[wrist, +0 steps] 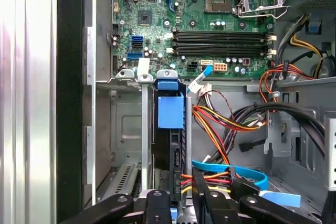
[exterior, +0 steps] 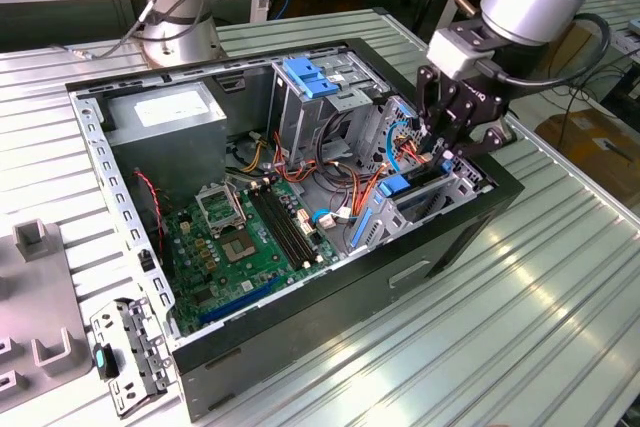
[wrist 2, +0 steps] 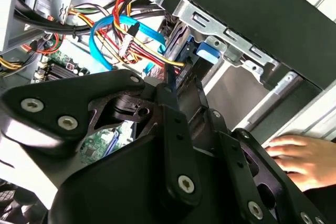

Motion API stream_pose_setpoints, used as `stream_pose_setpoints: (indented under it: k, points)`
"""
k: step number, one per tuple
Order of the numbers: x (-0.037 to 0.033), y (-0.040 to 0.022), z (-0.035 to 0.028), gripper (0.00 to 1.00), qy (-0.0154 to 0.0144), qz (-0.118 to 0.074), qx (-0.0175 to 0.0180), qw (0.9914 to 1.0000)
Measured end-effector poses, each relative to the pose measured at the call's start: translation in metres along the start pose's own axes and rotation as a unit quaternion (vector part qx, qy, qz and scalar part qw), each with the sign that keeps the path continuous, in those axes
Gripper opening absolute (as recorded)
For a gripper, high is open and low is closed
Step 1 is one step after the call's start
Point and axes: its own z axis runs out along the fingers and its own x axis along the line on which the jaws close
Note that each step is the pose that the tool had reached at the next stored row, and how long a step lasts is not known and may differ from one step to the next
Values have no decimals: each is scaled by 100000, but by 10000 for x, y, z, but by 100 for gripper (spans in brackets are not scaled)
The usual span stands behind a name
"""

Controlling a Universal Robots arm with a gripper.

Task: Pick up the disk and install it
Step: 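Insert the first disk wire, then insert the second disk wire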

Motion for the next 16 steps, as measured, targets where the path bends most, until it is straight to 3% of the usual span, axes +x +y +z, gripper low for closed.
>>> stream_pose_setpoints:
  k: [4, 7, 16]
  points:
    - [0, 0, -6, 29, -10, 0, -1, 100000]
    - [0, 0, -9, 11, -4, 1, -1, 100000]
    - [0, 0, -25, 11, -1, 0, -1, 100000]
